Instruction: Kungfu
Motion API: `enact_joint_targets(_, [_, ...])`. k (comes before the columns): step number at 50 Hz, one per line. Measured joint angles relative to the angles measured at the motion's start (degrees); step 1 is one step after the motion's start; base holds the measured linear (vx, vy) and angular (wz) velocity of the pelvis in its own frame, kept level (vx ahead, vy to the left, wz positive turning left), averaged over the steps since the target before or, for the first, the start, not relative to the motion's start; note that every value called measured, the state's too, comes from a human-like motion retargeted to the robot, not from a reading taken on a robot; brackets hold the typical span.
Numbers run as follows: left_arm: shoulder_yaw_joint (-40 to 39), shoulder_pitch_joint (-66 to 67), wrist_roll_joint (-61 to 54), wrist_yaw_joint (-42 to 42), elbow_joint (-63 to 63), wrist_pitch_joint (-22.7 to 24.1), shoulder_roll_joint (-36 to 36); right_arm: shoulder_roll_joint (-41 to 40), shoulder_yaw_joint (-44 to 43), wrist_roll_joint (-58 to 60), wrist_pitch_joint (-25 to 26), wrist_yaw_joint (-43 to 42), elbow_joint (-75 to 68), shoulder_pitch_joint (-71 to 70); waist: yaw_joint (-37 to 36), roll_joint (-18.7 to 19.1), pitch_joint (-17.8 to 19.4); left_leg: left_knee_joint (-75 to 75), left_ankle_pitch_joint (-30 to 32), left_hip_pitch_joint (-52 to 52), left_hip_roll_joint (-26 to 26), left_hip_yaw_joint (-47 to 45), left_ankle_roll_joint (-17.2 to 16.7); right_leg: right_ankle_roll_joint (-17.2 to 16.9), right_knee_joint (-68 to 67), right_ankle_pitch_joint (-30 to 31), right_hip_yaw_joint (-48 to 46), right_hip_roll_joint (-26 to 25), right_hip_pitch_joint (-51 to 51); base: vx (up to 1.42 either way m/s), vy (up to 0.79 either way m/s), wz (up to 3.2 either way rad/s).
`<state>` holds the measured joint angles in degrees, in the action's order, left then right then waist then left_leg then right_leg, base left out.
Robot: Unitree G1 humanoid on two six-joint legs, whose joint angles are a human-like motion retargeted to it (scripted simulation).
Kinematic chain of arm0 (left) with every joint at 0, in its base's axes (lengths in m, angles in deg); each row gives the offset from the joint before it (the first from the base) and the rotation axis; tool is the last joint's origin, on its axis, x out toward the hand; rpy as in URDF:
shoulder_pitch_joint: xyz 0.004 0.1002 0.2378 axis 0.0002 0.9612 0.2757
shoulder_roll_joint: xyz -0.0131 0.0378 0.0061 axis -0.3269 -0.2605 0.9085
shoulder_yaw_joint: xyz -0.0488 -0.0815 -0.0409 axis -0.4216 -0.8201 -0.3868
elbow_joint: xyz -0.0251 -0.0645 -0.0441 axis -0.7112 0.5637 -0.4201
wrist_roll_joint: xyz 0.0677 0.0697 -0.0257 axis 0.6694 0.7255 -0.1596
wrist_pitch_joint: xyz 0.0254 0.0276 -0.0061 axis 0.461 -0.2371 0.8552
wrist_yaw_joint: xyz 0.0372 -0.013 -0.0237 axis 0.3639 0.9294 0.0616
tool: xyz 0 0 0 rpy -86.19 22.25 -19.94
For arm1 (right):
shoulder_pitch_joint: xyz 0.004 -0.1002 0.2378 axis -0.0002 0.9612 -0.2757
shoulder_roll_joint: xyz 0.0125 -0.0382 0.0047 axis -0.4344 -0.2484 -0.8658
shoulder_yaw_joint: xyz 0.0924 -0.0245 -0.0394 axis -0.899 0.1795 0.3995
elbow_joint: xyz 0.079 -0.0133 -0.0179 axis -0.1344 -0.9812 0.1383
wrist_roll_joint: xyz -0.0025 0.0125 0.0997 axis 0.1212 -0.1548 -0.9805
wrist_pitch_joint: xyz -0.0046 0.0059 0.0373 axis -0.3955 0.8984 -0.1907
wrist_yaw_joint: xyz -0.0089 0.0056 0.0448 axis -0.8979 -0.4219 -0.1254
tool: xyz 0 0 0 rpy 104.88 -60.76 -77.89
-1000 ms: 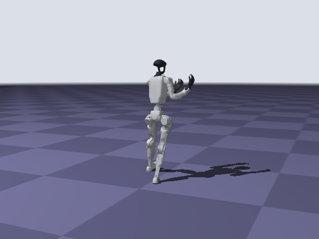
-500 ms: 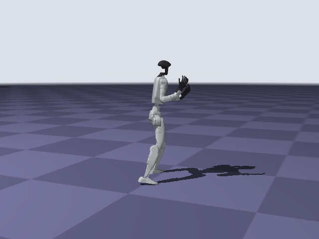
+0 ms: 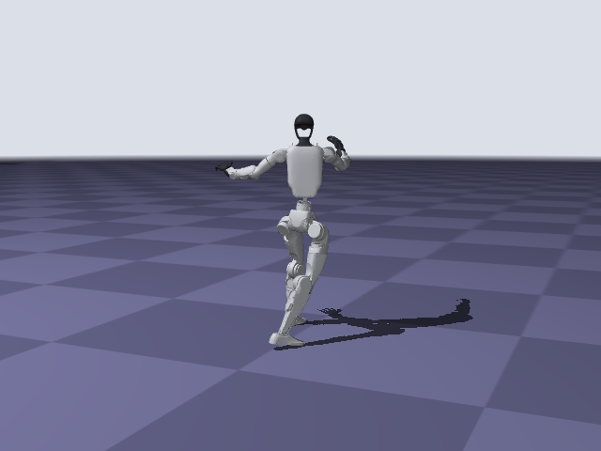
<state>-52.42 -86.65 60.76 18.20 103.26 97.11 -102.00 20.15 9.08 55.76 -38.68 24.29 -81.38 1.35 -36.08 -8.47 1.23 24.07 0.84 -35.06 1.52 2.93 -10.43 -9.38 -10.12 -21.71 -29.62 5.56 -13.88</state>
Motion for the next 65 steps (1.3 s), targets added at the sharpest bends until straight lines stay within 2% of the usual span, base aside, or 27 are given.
enact_joint_targets(2, [-4.0, -1.73, 8.85, 6.2, 14.87, -1.52, -3.01, 0.5, 2.53, 17.69, 4.4, -8.25, -17.36, -7.48, -1.26, 0.35, 0.1, -1.17, 0.87, 0.91, 0.09, 0.19, -0.84, 0.18, 0.03, -0.39, -0.48, -0.35, -0.56, -0.09, 0.06, 0.39])
enact_joint_targets(3, [-6.2, -2.95, 13.74, 8.11, 22.68, -1.99, -4.56, 0.6, 4.28, 23.81, 11.09, -10.92, -25.51, -10.79, -1.92, 0.53, 0.18, -1.67, 1.3, 1.3, 0.05, 0.39, -1.2, 0.29, 0.04, -0.56, -0.67, -0.5, -0.84, -0.06, 0.07, 0.36])
enact_joint_targets(5, [-10.15, -5.56, 21.12, 11.99, 37.73, -7.0, -7.39, -1.51, 1.39, 29.96, 28.34, -15.87, -39.44, -14.35, -3.13, 1.0, 0.68, -2.58, 2.09, 2.12, -0.21, 0.91, -1.83, 0.37, 0.16, -0.81, -0.91, -0.91, -1.53, -0.02, 0.05, 0.45])
enact_joint_targets(6, [-11.48, -6.13, 23.79, 12.94, 43.85, -9.96, -9.18, -1.51, 0.74, 29.02, 29.34, -13.39, -42.82, -15.26, -3.37, 0.91, 0.98, -3.07, 2.48, 2.58, -0.46, 1.39, -2.1, 0.28, 0.22, -0.83, -1.13, -1.11, -1.98, 0.01, 0.02, 0.57])
enact_joint_targets(7, [-12.79, -5.89, 25.87, 13.49, 48.1, -12.9, -10.53, -1.27, 0.58, 27.56, 28.67, -10.44, -45.0, -15.81, -3.55, 0.79, 1.3, -3.54, 2.84, 3.01, -0.7, 1.87, -2.35, 0.22, 0.29, -0.86, -1.31, -1.34, -2.39, 0.03, -0.01, 0.61])
enact_joint_targets(8, [-14.05, -4.0, 26.77, 13.25, 48.61, -15.8, -11.01, -0.56, 1.42, 25.08, 24.64, -6.54, -44.76, -15.66, -3.58, 0.6, 1.64, -3.97, 3.17, 3.38, -0.91, 2.32, -2.59, 0.22, 0.37, -0.88, -1.38, -1.64, -2.72, 0.04, -0.01, 0.51])
enact_joint_targets(10, [-16.95, 1.56, 27.57, 15.5, 48.78, -18.03, -11.34, -1.23, 0.44, 24.5, 18.85, -4.86, -41.8, -13.93, -3.17, 0.71, 1.58, -4.61, 3.68, 3.88, -1.07, 2.67, -2.99, 0.49, 0.29, -1.21, -1.13, -2.03, -2.92, 0.01, 0.04, 0.27])
enact_joint_targets(12, [-18.9, 5.35, 28.14, 19.54, 48.78, -13.52, -10.56, -1.86, -0.03, 26.67, 18.25, -11.3, -39.87, -12.79, -3.27, 1.27, 1.4, -4.96, 4.06, 3.89, -0.98, 2.49, -3.35, 0.97, 0.08, -1.73, -1.11, -2.04, -2.67, -0.1, 0.08, -0.03])
enact_joint_targets(14, [-20.04, 6.59, 29.27, 22.44, 48.78, -11.2, -9.8, -1.9, 0.5, 28.44, 16.77, -14.39, -39.1, -12.05, -3.43, 1.48, 1.31, -5.34, 4.41, 4.02, -0.91, 2.46, -3.64, 1.17, -0.13, -2.08, -1.25, -1.99, -2.63, -0.08, 0.08, 0.0])
enact_joint_targets(18, [-20.46, 4.32, 30.61, 22.99, 48.78, -8.09, -8.81, -2.32, -0.7, 27.36, 17.06, -11.26, -38.54, -10.22, -2.79, 1.27, 1.3, -6.43, 5.28, 4.83, -1.19, 3.37, -4.17, 1.19, -0.16, -1.93, -1.52, -2.53, -3.15, 0.01, -0.02, 0.22])
enact_joint_targets(21, [-17.85, 0.18, 27.63, 20.86, 45.62, -2.67, -7.47, -2.95, -0.96, 25.28, 17.13, -9.4, -37.0, -9.56, -2.32, 1.2, 1.39, -6.92, 5.42, 5.2, -1.06, 3.65, -4.12, 1.26, -0.02, -1.88, -1.45, -2.74, -3.24, 0.0, 0.0, 0.0])
enact_joint_targets(24, [-12.31, -3.91, 21.64, 16.43, 37.08, 4.78, -5.01, -3.5, -0.84, 23.84, 17.2, -8.98, -34.49, -9.07, -2.25, 0.99, 1.61, -6.8, 5.19, 5.22, -0.87, 3.95, -3.87, 1.25, -0.21, -1.84, -1.12, -2.52, -2.98, 0.01, -0.07, -0.25])
enact_joint_targets(28, [-0.76, -9.53, 9.67, 5.64, 19.54, 14.2, -1.3, -4.29, -0.97, 21.46, 18.14, -8.39, -30.86, -8.42, -1.57, 0.36, 2.01, -6.27, 4.59, 5.08, -0.59, 4.44, -3.27, 1.12, -0.12, -1.46, -0.74, -2.69, -2.81, 0.03, -0.15, -0.18])
enact_joint_targets(32, [12.55, -16.94, -5.36, -7.23, -1.44, 17.72, 4.13, -5.79, -0.77, 18.63, 19.66, -7.52, -27.63, -8.2, -0.5, -0.56, 2.12, -5.42, 3.59, 4.66, -0.42, 5.04, -2.21, 0.89, -0.01, -0.92, -0.01, -2.58, -2.36, 0.01, -0.2, -0.29])
enact_joint_targets(35, [23.18, -23.2, -12.59, -13.34, -15.69, 18.29, 8.04, -7.3, 0.64, 16.86, 20.97, -5.16, -24.99, -8.56, 0.45, -0.78, 2.07, -4.63, 2.48, 4.38, -0.23, 5.38, -0.93, 0.85, -0.05, -0.54, 0.81, -2.19, -1.73, -0.06, -0.21, -0.51])
enact_joint_targets(39, [35.16, -31.05, -14.08, -18.48, -28.89, 18.02, 14.37, -10.62, 3.96, 12.1, 24.07, 4.66, -20.49, -8.97, 2.79, -0.94, 1.53, -2.92, 0.26, 3.89, 0.15, 5.55, 0.95, 0.96, -0.31, 0.14, 2.44, -1.35, -0.5, -0.12, -0.17, -0.77])
enact_joint_targets(43, [41.72, -35.4, -8.28, -22.38, -34.99, 16.8, 19.81, -15.99, 8.75, 8.15, 26.48, 16.16, -15.08, -8.95, 7.06, -0.25, 0.92, -1.18, -2.0, 4.05, 1.81, 3.81, 2.82, 1.21, -0.45, 1.51, 4.51, -0.49, 0.78, -0.21, -0.1, -1.07])
enact_joint_targets(47, [43.67, -36.42, 2.22, -28.85, -34.36, 12.56, 23.45, -21.25, 12.25, 13.11, 25.57, 19.77, -10.01, -7.09, 10.25, 1.02, 0.33, -0.29, -4.18, 5.16, 4.52, 0.45, 4.3, 1.33, -0.47, 3.69, 6.53, 1.06, 2.63, -0.25, -0.01, -1.45])
enact_joint_targets(50, [43.17, -35.39, 13.4, -25.1, -33.57, 9.27, 24.62, -26.26, 11.13, 23.28, 22.71, 17.4, -8.31, -4.82, 11.35, 1.82, 0.47, -0.6, -5.49, 6.78, 6.79, -3.51, 5.24, 1.16, -0.86, 5.52, 8.67, 2.85, 4.76, -0.27, 0.01, -1.65])
enact_joint_targets(55, [43.87, -31.8, 26.36, -2.88, -35.55, 12.47, 23.95, -27.07, 15.38, 28.66, 20.37, 12.02, -5.01, -2.5, 13.25, 2.48, 1.02, -2.54, -6.97, 10.24, 10.51, -12.32, 6.41, 1.34, -2.17, 8.31, 12.65, 5.71, 9.66, -0.32, 0.02, -1.6])
enact_joint_targets(57, [44.11, -29.83, 29.01, 1.66, -35.18, 11.98, 24.64, -27.66, 16.27, 31.58, 17.6, 10.52, -4.19, -1.75, 14.38, 2.84, 1.17, -3.69, -7.24, 11.77, 11.49, -16.01, 6.85, 1.21, -2.56, 9.35, 13.6, 7.0, 11.6, -0.38, 0.01, -1.46])
enact_joint_targets(61, [43.15, -26.08, 30.97, 3.05, -35.16, 10.65, 26.36, -27.41, 18.55, 32.69, 16.23, 7.9, -2.14, -0.54, 16.41, 3.59, 1.36, -5.89, -7.22, 14.86, 13.46, -23.97, 7.07, 1.01, -2.83, 11.35, 13.41, 9.72, 15.78, -0.45, 0.04, -1.56])
enact_joint_targets(65, [42.96, -23.18, 32.06, 4.34, -36.36, 9.26, 26.14, -28.72, 19.86, 32.23, 15.97, 5.65, -0.61, 0.67, 16.41, 5.22, 1.55, -8.51, -6.5, 18.83, 17.05, -33.53, 5.72, 5.22, -5.85, 11.36, 6.94, 13.54, 20.92, -0.58, 0.03, -2.03])
